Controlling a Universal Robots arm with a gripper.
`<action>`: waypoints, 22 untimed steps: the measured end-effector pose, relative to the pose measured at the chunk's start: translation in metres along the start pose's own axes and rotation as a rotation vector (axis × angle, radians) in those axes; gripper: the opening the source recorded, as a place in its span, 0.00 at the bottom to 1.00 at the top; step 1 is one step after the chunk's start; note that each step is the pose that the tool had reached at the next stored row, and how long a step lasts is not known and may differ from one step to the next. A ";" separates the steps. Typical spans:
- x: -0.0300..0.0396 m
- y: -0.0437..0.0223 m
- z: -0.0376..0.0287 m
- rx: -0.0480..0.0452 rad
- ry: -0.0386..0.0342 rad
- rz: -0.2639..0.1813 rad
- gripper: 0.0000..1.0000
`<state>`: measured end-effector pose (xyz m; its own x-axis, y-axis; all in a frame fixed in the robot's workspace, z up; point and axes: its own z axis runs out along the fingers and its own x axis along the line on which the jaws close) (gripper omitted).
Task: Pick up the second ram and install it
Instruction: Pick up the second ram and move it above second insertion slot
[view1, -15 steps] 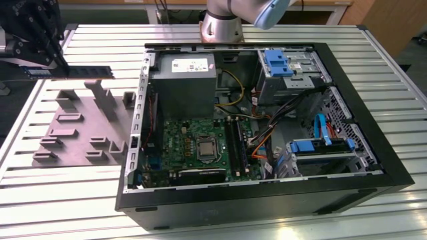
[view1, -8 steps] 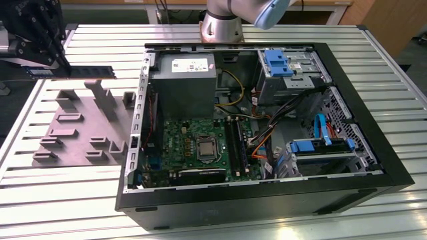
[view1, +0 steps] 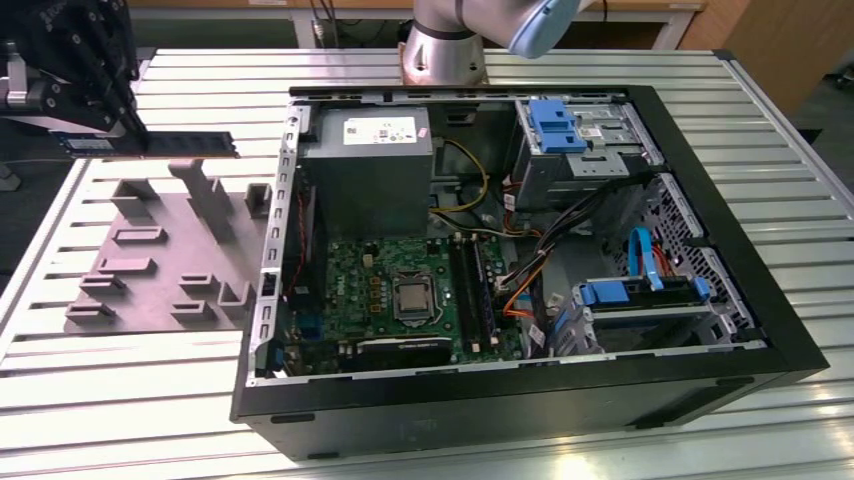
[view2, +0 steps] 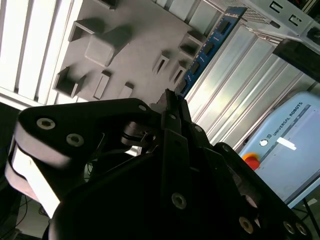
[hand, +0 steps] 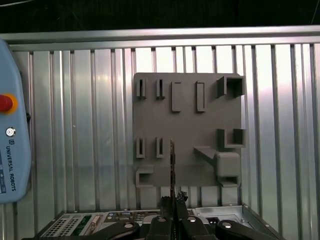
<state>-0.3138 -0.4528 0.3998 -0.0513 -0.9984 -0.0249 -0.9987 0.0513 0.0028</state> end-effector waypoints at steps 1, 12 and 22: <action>0.0000 -0.0008 0.0000 0.0000 0.0000 0.000 0.14; -0.0005 -0.0093 0.0001 0.0000 0.0000 0.000 0.14; -0.0005 -0.0101 0.0001 0.0000 0.0000 0.000 0.14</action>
<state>-0.3037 -0.4528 0.3997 -0.0513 -0.9984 -0.0249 -0.9987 0.0513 0.0029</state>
